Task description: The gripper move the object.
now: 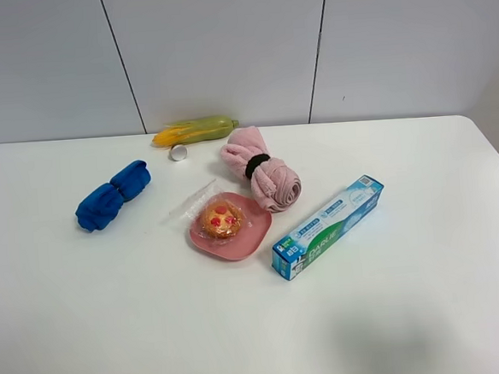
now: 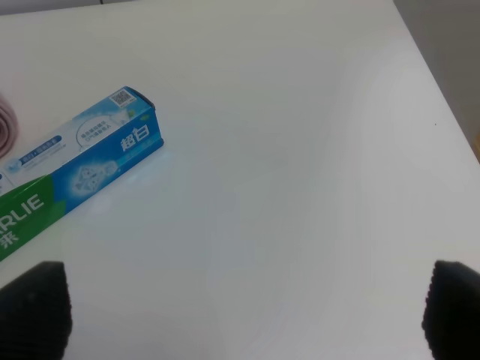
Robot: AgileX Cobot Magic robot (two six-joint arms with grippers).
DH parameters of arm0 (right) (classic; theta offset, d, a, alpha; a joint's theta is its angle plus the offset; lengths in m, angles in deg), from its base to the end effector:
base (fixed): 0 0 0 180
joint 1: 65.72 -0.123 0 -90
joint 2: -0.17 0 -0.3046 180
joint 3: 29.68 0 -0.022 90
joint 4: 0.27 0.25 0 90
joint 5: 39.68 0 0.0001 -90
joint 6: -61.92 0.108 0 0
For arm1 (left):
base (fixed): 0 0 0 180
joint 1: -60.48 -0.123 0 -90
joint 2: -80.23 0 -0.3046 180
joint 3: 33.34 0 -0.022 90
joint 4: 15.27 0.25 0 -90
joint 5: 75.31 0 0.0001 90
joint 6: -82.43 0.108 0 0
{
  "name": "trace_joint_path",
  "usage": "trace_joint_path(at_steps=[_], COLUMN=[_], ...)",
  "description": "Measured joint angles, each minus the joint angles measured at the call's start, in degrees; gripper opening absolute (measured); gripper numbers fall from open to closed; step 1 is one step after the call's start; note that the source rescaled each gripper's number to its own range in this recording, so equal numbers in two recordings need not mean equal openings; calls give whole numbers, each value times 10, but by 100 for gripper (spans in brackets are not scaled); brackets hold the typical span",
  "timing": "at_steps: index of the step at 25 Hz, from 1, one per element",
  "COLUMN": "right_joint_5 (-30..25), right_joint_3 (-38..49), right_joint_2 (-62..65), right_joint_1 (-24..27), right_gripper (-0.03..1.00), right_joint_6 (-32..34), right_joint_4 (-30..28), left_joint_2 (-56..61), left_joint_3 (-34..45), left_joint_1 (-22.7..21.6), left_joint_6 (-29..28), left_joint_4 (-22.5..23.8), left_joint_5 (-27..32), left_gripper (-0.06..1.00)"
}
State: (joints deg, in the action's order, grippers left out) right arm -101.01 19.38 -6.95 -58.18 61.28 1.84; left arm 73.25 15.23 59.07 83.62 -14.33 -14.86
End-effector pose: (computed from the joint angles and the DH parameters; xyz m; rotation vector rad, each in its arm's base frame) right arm -0.0105 0.0049 0.2683 0.1214 2.0471 -0.0447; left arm -0.0116 0.0013 0.2722 -0.0047 2.0248 0.0483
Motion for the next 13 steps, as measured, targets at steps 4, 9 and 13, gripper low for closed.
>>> trace_joint_path(at_steps=[4, 9, 13], right_joint_5=[0, 0, 0], right_joint_3=[0, 0, 0], right_joint_2=[0, 0, 0], right_joint_1=[0, 0, 0], right_gripper=[88, 88, 88], right_joint_6=[0, 0, 0], right_joint_4=[0, 0, 0], left_joint_2=[0, 0, 0], left_joint_3=[0, 0, 0], left_joint_1=[0, 0, 0], left_joint_6=[0, 0, 0], left_joint_4=[0, 0, 0], left_joint_5=[0, 0, 0], left_gripper=[100, 100, 100])
